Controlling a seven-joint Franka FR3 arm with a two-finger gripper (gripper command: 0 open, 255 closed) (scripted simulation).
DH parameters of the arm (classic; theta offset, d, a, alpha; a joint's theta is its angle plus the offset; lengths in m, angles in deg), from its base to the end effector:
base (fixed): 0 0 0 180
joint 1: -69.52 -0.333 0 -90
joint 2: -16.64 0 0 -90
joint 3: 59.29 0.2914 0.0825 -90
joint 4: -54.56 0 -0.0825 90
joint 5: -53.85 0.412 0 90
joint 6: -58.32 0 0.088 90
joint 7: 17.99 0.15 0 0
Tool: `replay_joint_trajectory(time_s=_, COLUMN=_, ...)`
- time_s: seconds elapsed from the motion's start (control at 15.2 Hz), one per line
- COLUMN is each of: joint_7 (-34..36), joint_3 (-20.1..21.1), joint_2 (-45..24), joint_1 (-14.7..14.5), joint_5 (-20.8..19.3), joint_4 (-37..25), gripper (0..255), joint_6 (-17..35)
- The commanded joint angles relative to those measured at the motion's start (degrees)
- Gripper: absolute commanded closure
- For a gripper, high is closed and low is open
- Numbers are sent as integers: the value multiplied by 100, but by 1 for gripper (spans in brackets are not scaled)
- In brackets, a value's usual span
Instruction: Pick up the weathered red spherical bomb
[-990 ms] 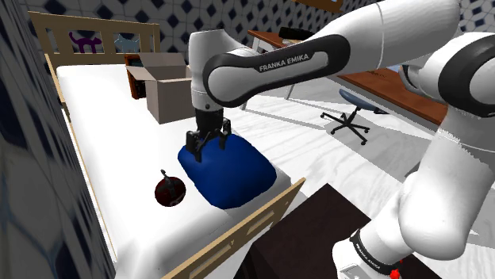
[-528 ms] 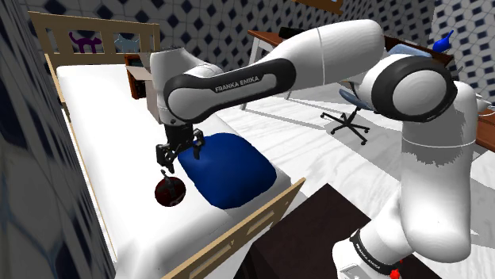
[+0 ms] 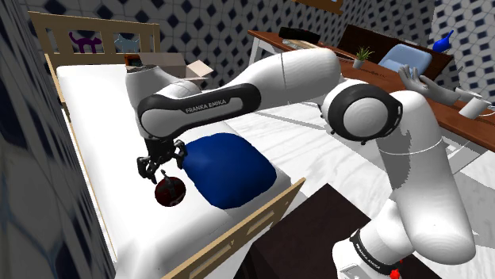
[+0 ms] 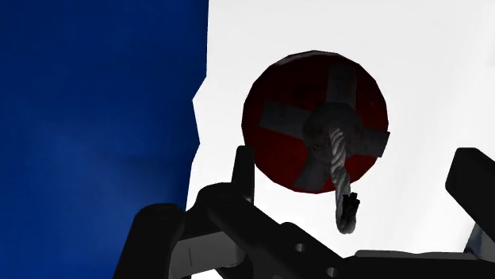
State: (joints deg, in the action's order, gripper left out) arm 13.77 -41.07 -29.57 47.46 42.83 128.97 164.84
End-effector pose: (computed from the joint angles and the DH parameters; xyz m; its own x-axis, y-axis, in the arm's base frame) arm 0.5830 0.4190 0.1882 0.9680 0.1444 -0.2054 0.1593 -0.9855 0.0579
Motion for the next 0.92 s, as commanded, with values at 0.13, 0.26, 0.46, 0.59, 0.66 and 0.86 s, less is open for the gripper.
replay_joint_trajectory(time_s=0.13, joint_7=10, joint_3=-30, joint_2=-162, joint_1=-17, joint_5=-36, joint_4=22, gripper=0, joint_6=184)
replay_joint_trajectory(time_s=0.26, joint_7=11, joint_3=-34, joint_2=-185, joint_1=-19, joint_5=-41, joint_4=28, gripper=0, joint_6=213)
replay_joint_trajectory(time_s=0.46, joint_7=14, joint_3=-33, joint_2=-186, joint_1=-22, joint_5=-41, joint_4=19, gripper=255, joint_6=205)
replay_joint_trajectory(time_s=0.59, joint_7=14, joint_3=-34, joint_2=-189, joint_1=-23, joint_5=-41, joint_4=16, gripper=255, joint_6=204)
replay_joint_trajectory(time_s=0.66, joint_7=14, joint_3=-34, joint_2=-190, joint_1=-23, joint_5=-41, joint_4=14, gripper=255, joint_6=204)
replay_joint_trajectory(time_s=0.86, joint_7=13, joint_3=-34, joint_2=-189, joint_1=-23, joint_5=-41, joint_4=16, gripper=255, joint_6=205)
